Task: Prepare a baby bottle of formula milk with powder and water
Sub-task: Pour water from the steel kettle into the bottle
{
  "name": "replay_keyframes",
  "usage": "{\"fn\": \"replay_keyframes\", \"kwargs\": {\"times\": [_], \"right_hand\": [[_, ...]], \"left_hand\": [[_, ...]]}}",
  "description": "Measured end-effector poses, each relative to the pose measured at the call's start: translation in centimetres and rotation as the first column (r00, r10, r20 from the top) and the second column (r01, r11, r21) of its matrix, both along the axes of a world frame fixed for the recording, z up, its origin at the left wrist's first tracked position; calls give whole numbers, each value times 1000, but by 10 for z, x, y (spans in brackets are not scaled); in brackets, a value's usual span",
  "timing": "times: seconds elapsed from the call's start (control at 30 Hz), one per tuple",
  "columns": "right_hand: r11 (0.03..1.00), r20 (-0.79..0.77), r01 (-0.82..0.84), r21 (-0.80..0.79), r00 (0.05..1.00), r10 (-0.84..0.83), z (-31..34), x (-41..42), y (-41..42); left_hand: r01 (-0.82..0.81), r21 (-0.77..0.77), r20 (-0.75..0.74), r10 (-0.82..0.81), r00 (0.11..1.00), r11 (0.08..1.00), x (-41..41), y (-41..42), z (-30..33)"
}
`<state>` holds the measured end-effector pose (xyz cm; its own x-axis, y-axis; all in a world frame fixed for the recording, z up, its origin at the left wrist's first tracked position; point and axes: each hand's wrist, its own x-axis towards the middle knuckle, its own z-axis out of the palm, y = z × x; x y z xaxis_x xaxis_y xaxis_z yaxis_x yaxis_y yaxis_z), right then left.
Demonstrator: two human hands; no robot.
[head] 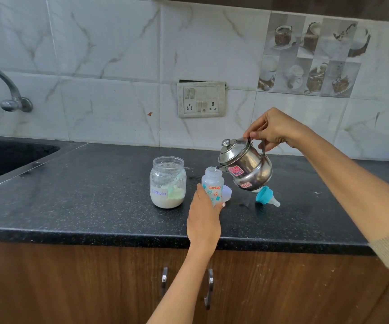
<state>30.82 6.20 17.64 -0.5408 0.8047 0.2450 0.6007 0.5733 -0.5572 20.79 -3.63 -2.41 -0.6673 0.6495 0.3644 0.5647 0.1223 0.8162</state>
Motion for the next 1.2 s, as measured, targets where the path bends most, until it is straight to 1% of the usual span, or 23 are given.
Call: {"fn": "replay_keyframes", "kwargs": {"times": [1.2], "right_hand": [[1000,6,24,6,1000,-24,1,1,5]], "left_hand": [[-1,16,-1,1,1000,1000,-1,2,-2]]}}
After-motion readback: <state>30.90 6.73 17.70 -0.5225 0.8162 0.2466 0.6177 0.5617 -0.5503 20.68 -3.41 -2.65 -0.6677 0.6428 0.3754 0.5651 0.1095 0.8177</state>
